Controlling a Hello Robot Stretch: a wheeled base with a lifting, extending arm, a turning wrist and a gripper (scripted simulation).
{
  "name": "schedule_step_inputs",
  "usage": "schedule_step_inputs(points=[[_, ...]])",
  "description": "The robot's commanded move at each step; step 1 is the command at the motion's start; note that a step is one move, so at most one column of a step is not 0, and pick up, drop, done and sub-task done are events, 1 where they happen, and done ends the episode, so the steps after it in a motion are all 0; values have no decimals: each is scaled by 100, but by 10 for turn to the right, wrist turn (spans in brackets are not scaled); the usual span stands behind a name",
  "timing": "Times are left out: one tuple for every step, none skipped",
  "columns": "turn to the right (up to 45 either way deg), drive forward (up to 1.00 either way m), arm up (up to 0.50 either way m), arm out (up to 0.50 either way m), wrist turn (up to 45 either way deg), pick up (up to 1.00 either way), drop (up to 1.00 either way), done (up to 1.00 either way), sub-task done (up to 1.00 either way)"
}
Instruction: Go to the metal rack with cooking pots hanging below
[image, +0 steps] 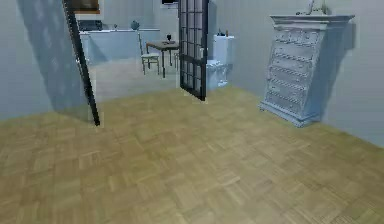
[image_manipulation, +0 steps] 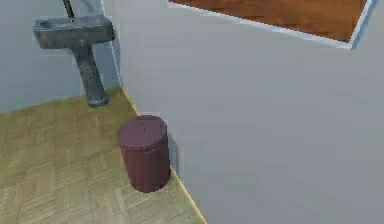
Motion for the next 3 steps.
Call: schedule_step_inputs(points=[[-300, 0, 0, 0, 0, 0, 0, 0, 0], [0, 10, 0, 0, 0, 0, 0, 0, 0], [150, 0, 0, 0, 0, 0, 0, 0, 0]])
